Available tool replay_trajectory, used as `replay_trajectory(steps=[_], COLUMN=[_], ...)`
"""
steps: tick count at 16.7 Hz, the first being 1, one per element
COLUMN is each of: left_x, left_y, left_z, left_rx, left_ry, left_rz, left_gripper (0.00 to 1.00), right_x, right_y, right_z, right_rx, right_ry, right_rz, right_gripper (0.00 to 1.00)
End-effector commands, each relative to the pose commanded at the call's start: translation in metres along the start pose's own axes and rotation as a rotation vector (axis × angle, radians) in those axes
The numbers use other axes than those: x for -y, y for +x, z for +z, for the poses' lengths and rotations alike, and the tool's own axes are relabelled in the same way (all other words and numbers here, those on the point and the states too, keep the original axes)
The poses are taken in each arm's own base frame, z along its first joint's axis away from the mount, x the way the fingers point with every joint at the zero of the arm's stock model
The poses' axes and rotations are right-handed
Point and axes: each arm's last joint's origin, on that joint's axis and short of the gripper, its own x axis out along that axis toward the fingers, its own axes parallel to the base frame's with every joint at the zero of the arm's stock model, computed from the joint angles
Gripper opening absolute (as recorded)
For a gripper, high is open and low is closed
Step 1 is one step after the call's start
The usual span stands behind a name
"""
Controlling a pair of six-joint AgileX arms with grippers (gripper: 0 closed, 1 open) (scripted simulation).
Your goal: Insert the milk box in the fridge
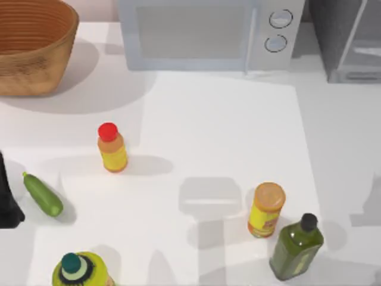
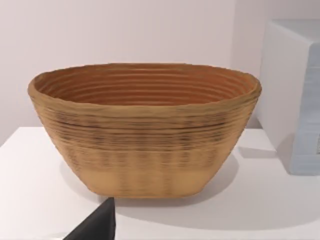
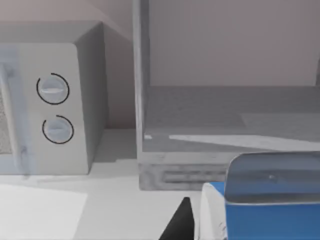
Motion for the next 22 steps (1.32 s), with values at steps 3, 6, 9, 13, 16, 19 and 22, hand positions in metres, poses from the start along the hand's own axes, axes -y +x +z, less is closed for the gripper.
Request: replay_trajectory(steps=[3, 6, 9, 13, 16, 19, 22], left_x=[0.000, 0.000, 0.000, 0.000, 0.000, 0.000, 0.000], left_y=[0.000, 0.000, 0.000, 0.000, 0.000, 0.000, 0.000], left_z=[0.000, 0.000, 0.000, 0.000, 0.000, 0.000, 0.000], left_rx=[0.000, 0.000, 0.000, 0.000, 0.000, 0.000, 0.000], left_ry=[0.000, 0.000, 0.000, 0.000, 0.000, 0.000, 0.000], left_rz=[0.000, 0.000, 0.000, 0.000, 0.000, 0.000, 0.000], left_gripper=[1.00, 1.00, 1.00, 1.00, 1.00, 1.00, 1.00], right_x=[0.001, 0.003, 0.009, 0.024, 0.042, 0.063, 0.082], right_y=[0.003, 0.016, 0.049, 0.126, 0.193, 0.246, 0.279], right_z=[0.021, 0.054, 0.085, 0.098, 0.074, 0.030, -0.013], right_rx=[0.043, 0.092, 0.108, 0.071, 0.026, -0.008, -0.018], right_ry=[-0.001, -0.008, -0.018, -0.020, -0.013, -0.002, 0.003], right_rz=[0.002, 0.004, 0.005, 0.016, 0.026, 0.031, 0.024], right_gripper=[0.00, 0.00, 0.00, 0.00, 0.00, 0.00, 0.00])
